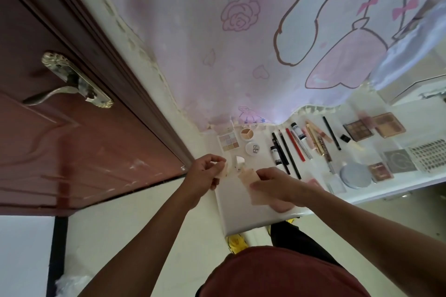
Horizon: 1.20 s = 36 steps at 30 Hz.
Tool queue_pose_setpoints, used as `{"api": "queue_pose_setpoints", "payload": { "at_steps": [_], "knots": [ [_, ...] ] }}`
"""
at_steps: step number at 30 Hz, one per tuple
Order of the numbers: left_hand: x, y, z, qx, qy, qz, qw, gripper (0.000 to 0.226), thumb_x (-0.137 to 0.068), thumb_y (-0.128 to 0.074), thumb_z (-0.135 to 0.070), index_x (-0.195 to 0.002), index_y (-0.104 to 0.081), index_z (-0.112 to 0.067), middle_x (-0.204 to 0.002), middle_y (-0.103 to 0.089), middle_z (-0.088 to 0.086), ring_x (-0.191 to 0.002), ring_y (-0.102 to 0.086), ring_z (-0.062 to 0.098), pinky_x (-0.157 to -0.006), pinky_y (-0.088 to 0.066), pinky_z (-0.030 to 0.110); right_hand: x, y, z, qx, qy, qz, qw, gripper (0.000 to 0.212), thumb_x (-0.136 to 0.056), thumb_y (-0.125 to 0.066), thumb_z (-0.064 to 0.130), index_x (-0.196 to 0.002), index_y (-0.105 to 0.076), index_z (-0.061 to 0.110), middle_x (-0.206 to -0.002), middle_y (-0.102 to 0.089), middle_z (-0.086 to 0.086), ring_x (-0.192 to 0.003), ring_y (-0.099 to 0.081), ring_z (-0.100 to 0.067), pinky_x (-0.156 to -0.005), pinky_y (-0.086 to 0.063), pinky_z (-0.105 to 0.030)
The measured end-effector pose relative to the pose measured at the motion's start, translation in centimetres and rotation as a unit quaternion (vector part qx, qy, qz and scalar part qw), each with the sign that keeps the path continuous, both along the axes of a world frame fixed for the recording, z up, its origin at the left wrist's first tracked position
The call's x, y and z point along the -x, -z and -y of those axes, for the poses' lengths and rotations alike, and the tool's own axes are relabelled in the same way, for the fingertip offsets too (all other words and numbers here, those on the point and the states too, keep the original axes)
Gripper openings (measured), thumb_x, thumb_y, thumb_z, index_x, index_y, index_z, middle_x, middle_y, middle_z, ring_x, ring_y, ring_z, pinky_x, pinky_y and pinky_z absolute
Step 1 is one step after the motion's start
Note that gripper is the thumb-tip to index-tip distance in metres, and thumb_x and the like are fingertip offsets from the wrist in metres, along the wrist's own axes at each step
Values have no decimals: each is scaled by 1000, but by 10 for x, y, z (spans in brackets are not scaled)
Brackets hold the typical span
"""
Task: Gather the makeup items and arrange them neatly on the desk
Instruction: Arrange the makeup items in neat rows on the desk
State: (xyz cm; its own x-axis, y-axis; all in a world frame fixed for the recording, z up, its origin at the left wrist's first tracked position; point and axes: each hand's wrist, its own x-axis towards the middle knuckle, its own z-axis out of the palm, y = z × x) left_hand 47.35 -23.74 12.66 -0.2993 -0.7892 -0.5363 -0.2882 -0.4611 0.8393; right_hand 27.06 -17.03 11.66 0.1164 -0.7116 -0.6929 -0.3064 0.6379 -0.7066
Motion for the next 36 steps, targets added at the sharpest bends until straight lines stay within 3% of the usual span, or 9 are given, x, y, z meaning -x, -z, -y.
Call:
{"api": "queue_pose_setpoints", "payload": {
  "at_steps": [5, 9, 11, 14, 18, 21, 27, 33, 36],
  "knots": [
    [-6, 37, -11, -60, -27, 30, 997, 23, -90, -55, 6, -107, -64, -7, -83, -61, 13, -63, -61, 23, -57, -50, 28, 19, 29, 2, -18, 42, -86, 995, 20, -90, -63, 11, -70, -60, 11, -70, -55, -3, -61, -53, -16, -56, -42, -27],
    [-2, 73, -30, -91, -22, 90, 992, 31, -84, -61, 11, -108, -58, -8, -87, -60, 19, -62, -62, 25, -56, -52, 28, 14, 53, 7, -39, 9, -150, 988, 10, -82, -74, 19, -86, -70, 10, -81, -65, -1, -80, -64, -20, -72, -51, -32],
    [4, 90, -36, -100, -30, 123, 987, 31, -81, -65, 8, -107, -56, -7, -93, -62, 22, -62, -62, 25, -58, -52, 32, 6, 65, 11, -53, -9, -168, 984, 12, -79, -76, 22, -84, -69, 13, -81, -66, -1, -81, -64, -19, -72, -50, -30],
    [14, 112, -44, -98, -43, 156, 982, 25, -78, -69, 7, -96, -59, -8, -89, -61, 18, -62, -62, 26, -63, -55, 35, -4, 83, 16, -72, -28, -191, 979, 21, -71, -76, 31, -75, -68, 12, -77, -71, -4, -77, -68, -24, -79, -56, -39],
    [24, 128, -47, -85, -42, 183, 978, 25, -76, -72, 4, -95, -62, -9, -86, -61, 9, -72, -66, 30, -67, -58, 36, -14, 94, 21, -84, -72, -230, 967, 25, -77, -71, 34, -67, -59, 15, -75, -65, 0, -75, -63, -21, -63, -43, -27],
    [25, 131, -48, -72, -33, 207, 975, 25, -75, -73, -2, -96, -63, -12, -84, -65, 7, -74, -69, 30, -70, -58, 35, -13, 100, 22, -85, -76, -256, 960, 26, -77, -69, 33, -64, -55, 16, -75, -63, 1, -74, -60, -21, -61, -38, -29],
    [23, 135, -57, -48, -33, 254, 965, 14, -75, -67, -12, -86, -63, -20, -73, -68, 3, -72, -68, 23, -76, -56, 39, -7, 110, 27, -54, -113, -291, 948, 21, -70, -66, 32, -77, -66, 13, -73, -64, -1, -72, -62, -24, -72, -57, -36],
    [25, 129, -51, -61, -33, 248, 966, 16, -76, -69, -13, -90, -62, -16, -73, -66, 3, -64, -68, 24, -74, -57, 41, -2, 108, 27, -13, -142, -300, 943, 19, -75, -66, 31, -81, -66, 13, -82, -64, -4, -77, -62, -28, -69, -55, -36],
    [24, 124, -50, -64, -29, 245, 967, 17, -77, -70, -13, -92, -61, -14, -69, -66, 3, -62, -69, 24, -74, -57, 41, 8, 98, 30, 19, -138, -304, 942, 25, -80, -70, 33, -98, -68, 16, -99, -68, -4, -93, -63, -26, -79, -51, -34]
  ]
}}
